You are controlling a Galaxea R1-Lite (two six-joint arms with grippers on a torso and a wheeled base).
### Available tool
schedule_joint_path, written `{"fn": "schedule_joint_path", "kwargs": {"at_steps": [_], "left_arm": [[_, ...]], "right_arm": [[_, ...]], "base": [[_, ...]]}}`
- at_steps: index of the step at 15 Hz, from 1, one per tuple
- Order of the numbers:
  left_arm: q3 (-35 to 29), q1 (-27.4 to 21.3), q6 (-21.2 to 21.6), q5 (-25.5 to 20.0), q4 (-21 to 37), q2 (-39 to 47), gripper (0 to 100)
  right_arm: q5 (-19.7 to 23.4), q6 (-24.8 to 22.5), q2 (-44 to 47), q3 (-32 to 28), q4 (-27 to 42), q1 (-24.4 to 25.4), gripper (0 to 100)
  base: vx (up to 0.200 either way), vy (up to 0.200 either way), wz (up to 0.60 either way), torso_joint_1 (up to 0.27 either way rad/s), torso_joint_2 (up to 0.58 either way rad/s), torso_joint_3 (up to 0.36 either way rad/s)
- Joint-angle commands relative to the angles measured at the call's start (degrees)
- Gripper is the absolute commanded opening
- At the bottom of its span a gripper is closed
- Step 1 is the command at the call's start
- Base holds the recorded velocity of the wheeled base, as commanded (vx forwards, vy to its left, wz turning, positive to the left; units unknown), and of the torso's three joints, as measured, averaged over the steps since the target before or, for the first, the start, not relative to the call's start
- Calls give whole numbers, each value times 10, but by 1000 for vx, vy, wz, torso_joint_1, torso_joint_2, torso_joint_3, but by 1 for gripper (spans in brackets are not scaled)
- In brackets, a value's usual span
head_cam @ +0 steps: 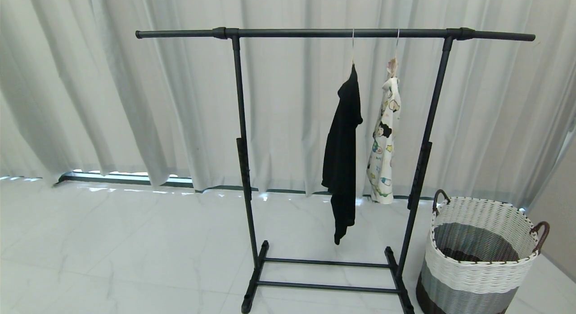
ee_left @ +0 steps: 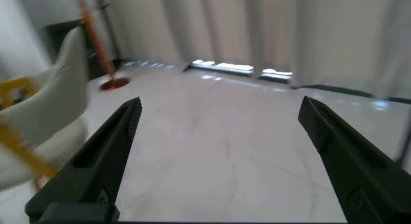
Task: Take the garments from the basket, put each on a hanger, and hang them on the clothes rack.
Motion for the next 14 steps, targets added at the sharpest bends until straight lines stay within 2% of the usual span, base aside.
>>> {"fn": "schedule_joint_path", "kwargs": {"at_steps": [1,2,3,4,6,8,9,10,11,12,13,14], "left_arm": [[0,0,-1,-66,0,0,100],[0,0,-17,-145,0,0,100],[0,-1,-55,-193,2,0,100],[0,-2,-117,-211,10,0,100],[0,-2,-321,-208,24,0,100],[0,-2,-327,-193,24,0,100],[0,-2,-300,-196,24,0,100],[0,-2,-236,-210,24,0,100],[0,-2,-174,-253,24,0,100],[0,-2,-169,-319,29,0,100],[0,-2,-171,-323,49,0,100],[-3,-3,-221,-317,57,0,100]], "right_arm": [[8,-13,-2,1,-1,1,100],[20,-19,-2,1,-2,0,100],[22,-20,-2,1,-2,0,100],[24,-21,-2,1,-2,0,100],[24,-21,-2,1,-1,1,100],[23,-27,-2,1,-2,0,100],[24,-34,-2,1,-3,0,100],[28,-34,-4,1,-4,21,100],[41,-29,-4,1,-3,49,100],[84,-18,-4,1,-2,33,100],[101,-9,-4,1,-1,34,100],[101,-5,-4,1,0,34,100]], "base": [[0,0,0,0,0,0],[0,0,0,0,0,0],[0,0,0,0,0,0],[0,0,0,0,0,0],[0,0,0,0,0,0],[0,0,0,0,0,0],[0,0,0,0,0,0],[0,0,0,0,0,0],[0,0,0,0,0,0],[0,0,0,0,0,0],[0,0,0,0,0,0],[0,0,0,0,0,0]]}}
